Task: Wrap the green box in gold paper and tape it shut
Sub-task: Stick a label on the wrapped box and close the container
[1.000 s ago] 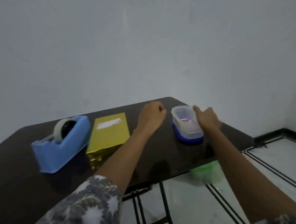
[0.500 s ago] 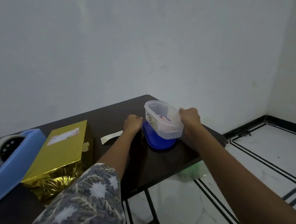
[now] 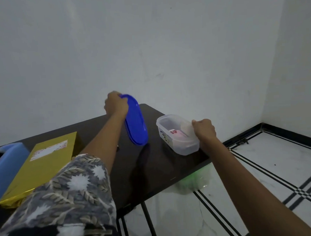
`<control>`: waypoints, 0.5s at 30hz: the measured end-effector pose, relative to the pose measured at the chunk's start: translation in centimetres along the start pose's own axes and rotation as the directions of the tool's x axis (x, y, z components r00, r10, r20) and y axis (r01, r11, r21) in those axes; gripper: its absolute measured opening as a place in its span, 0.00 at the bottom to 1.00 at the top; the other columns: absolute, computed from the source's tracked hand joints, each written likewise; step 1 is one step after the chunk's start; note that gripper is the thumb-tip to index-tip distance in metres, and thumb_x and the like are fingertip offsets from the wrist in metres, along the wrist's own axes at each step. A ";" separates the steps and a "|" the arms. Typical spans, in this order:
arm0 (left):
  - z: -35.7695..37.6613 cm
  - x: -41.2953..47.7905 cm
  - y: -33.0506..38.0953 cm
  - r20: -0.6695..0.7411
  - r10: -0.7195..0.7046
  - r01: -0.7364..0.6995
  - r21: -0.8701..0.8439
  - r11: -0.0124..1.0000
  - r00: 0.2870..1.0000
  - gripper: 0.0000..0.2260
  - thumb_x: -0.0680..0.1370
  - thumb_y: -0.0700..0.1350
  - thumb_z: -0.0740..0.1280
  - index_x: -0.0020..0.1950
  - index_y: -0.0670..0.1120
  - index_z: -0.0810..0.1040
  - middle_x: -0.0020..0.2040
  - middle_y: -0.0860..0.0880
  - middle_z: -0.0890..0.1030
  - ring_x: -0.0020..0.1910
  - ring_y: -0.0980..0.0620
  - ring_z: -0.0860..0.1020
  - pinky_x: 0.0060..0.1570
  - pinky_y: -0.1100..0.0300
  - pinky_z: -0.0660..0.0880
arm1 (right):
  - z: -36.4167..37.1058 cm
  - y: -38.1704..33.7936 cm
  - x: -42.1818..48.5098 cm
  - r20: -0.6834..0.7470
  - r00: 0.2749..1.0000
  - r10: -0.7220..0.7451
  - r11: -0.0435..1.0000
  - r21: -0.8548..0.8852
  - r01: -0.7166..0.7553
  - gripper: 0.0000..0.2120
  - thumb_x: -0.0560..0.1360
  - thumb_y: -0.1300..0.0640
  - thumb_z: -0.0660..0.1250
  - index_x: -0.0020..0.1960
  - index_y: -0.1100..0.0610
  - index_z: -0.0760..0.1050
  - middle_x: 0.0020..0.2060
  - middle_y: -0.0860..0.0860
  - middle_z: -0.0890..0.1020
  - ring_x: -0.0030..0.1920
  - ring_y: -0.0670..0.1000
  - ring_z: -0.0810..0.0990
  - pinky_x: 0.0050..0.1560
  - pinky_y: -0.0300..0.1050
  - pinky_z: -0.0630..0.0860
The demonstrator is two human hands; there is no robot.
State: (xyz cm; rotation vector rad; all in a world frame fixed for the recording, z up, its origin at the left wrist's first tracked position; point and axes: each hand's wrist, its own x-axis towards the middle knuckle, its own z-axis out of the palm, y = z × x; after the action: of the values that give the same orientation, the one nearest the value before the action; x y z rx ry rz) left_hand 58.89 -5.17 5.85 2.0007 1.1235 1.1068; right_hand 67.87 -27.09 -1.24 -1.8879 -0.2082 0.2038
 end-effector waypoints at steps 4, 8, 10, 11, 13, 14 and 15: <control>-0.4 -5.4 2.5 0.173 0.420 -0.369 -0.265 0.891 0.891 0.16 0.76 0.40 0.69 0.63 0.43 0.78 0.58 0.48 0.81 0.53 0.57 0.76 0.49 0.72 0.70 | 0.4 0.7 -0.2 0.134 0.989 0.054 0.947 0.307 -0.094 0.22 0.80 0.49 0.57 0.63 0.67 0.71 0.59 0.62 0.77 0.56 0.61 0.76 0.56 0.50 0.72; 0.5 -9.1 -0.3 0.456 0.525 -0.390 -0.361 0.847 0.718 0.17 0.71 0.38 0.72 0.59 0.43 0.80 0.54 0.48 0.83 0.51 0.54 0.80 0.53 0.66 0.76 | 0.2 1.3 -1.1 0.272 0.960 0.070 0.836 0.509 -0.205 0.27 0.81 0.42 0.47 0.56 0.62 0.74 0.48 0.58 0.80 0.46 0.57 0.79 0.50 0.47 0.75; 0.1 -10.4 -1.1 0.496 0.558 -0.424 -0.364 0.829 0.665 0.17 0.71 0.36 0.73 0.59 0.43 0.80 0.53 0.48 0.83 0.50 0.58 0.80 0.51 0.71 0.74 | 0.1 1.5 -1.2 0.312 0.949 0.047 0.812 0.541 -0.218 0.31 0.80 0.39 0.44 0.54 0.61 0.77 0.49 0.59 0.82 0.48 0.57 0.80 0.55 0.49 0.75; 0.1 -10.8 -1.4 0.521 0.565 -0.439 -0.355 0.825 0.640 0.17 0.71 0.36 0.72 0.59 0.43 0.80 0.53 0.48 0.83 0.50 0.60 0.79 0.51 0.74 0.72 | 0.1 1.6 -1.3 0.338 0.941 0.032 0.802 0.553 -0.226 0.33 0.79 0.37 0.42 0.52 0.60 0.77 0.48 0.59 0.82 0.49 0.57 0.81 0.56 0.49 0.75; 0.0 -11.4 -1.5 0.577 0.569 -0.445 -0.358 0.821 0.585 0.17 0.71 0.35 0.72 0.59 0.43 0.80 0.55 0.49 0.82 0.55 0.64 0.76 0.54 0.77 0.68 | 0.1 1.6 -1.4 0.373 0.927 0.028 0.803 0.543 -0.243 0.35 0.78 0.35 0.41 0.51 0.59 0.78 0.47 0.57 0.83 0.50 0.55 0.81 0.56 0.47 0.75; 0.0 -11.6 -1.5 0.602 0.574 -0.453 -0.360 0.816 0.555 0.17 0.72 0.35 0.71 0.59 0.44 0.80 0.56 0.49 0.81 0.58 0.64 0.73 0.57 0.76 0.67 | 0.1 1.7 -1.3 0.382 0.924 0.026 0.814 0.528 -0.241 0.36 0.77 0.34 0.41 0.55 0.59 0.78 0.49 0.57 0.83 0.51 0.54 0.81 0.57 0.47 0.74; 0.1 -11.6 -1.3 0.620 0.581 -0.463 -0.364 0.809 0.528 0.17 0.72 0.35 0.71 0.60 0.44 0.80 0.58 0.49 0.81 0.61 0.62 0.71 0.61 0.74 0.66 | 0.1 1.9 -1.2 0.388 0.921 0.024 0.828 0.508 -0.236 0.37 0.77 0.33 0.42 0.58 0.59 0.77 0.51 0.57 0.82 0.54 0.54 0.80 0.60 0.47 0.73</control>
State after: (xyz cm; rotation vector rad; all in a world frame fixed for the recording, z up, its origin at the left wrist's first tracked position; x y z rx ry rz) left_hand 54.93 -14.74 0.37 2.3744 -0.0047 0.5047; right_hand 66.81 -27.84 -2.99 -1.2726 -0.2412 0.6496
